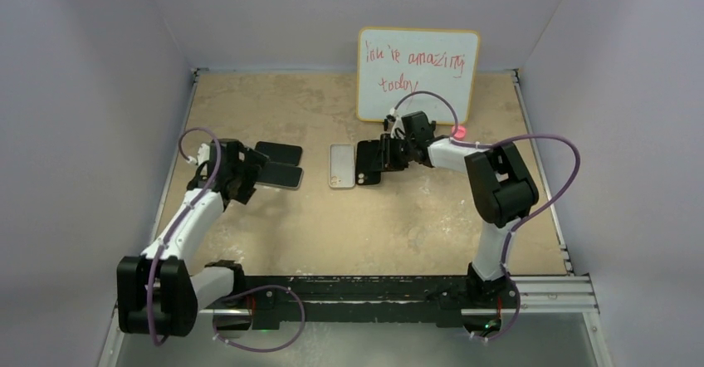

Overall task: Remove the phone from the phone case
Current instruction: Place the phone case at the center of the board.

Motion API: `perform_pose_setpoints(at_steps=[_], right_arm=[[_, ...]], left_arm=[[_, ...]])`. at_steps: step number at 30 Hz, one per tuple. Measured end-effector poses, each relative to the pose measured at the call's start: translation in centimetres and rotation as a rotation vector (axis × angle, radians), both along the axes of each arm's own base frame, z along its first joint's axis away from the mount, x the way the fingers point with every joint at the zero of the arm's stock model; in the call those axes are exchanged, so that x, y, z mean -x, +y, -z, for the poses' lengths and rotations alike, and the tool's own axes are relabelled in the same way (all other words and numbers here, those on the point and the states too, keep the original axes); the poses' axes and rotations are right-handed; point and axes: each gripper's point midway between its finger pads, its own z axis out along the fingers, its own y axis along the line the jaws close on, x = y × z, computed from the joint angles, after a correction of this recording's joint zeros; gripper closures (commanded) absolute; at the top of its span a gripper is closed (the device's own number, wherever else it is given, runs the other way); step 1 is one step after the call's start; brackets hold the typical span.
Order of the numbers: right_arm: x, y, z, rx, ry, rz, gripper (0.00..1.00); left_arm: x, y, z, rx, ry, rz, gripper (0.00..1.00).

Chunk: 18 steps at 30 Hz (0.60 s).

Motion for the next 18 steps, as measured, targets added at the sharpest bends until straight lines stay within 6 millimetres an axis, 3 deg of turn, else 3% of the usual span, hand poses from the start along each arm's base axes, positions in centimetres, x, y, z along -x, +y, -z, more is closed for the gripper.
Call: perform_pose_setpoints(at_steps=[5, 11, 14, 18], right_arm=[[0.4, 0.1, 0.1, 0.002, 0.037, -0.01, 0.47], [0.7, -0.5, -0.5, 0.037, 0.039, 0.002, 0.35], [0.9, -1.6, -2.2, 0.069, -0.004, 0.034, 0.32], [1.4, -3.8, -7.1, 0.104, -0.145, 0.115, 0.29]], left_arm=[[1.0, 1.7, -3.8, -0.169, -0.075, 0.08, 0.06], [1.3, 3.9, -11.4, -0.414, -0.23, 0.163, 0.05], [1.7, 3.8, -14.3, -0.523, -0.284, 0.225, 0.05], [2.8, 3.2, -16.6, -0.65, -0.33, 0.296, 0.05]])
